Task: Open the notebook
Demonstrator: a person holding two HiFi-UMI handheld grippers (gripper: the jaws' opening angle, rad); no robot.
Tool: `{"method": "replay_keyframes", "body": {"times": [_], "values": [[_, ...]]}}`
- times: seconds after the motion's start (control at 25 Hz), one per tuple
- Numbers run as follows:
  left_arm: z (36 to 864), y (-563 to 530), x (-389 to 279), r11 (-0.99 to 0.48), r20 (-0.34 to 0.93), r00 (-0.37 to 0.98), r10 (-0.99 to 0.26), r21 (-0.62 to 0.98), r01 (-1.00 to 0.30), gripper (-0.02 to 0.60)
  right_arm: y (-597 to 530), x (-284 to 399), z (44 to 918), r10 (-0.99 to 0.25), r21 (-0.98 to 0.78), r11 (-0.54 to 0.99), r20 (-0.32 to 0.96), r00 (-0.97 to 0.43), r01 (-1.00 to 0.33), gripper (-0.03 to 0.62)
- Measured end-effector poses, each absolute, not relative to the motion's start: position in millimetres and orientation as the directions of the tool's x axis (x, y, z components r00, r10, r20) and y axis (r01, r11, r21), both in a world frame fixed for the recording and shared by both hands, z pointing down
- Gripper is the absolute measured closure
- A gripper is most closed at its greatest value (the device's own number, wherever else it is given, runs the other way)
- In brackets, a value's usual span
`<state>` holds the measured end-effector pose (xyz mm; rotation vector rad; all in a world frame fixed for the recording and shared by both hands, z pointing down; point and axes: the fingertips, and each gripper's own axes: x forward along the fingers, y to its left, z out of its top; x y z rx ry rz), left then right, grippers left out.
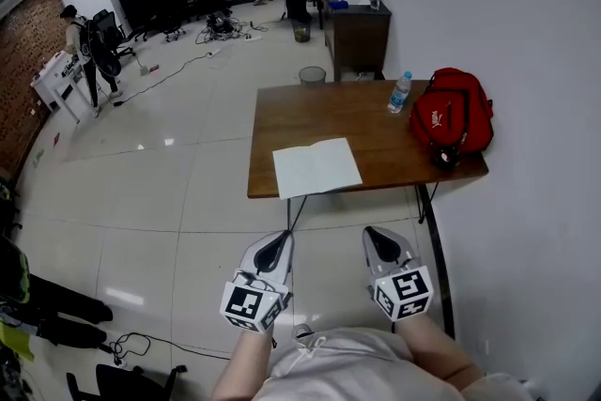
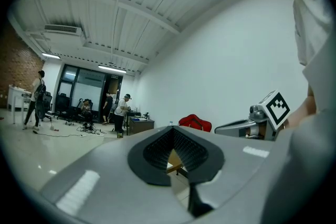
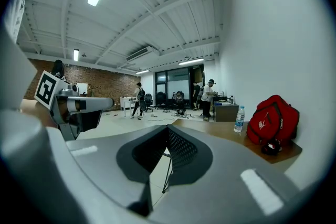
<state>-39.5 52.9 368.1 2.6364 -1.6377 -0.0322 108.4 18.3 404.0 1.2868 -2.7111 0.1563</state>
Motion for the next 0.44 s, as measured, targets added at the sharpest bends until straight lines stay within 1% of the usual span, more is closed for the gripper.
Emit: {"method": "replay_keyframes", "body": {"times": [0.44], "values": [[369.0, 52.4, -35.7, -0.453, 0.008, 0.453, -0.891, 0.045, -0.891, 0.577, 16.6, 111.8, 403.5, -0.758, -0.042, 0.632, 0.172, -0.629, -0.774, 0.586]]}}
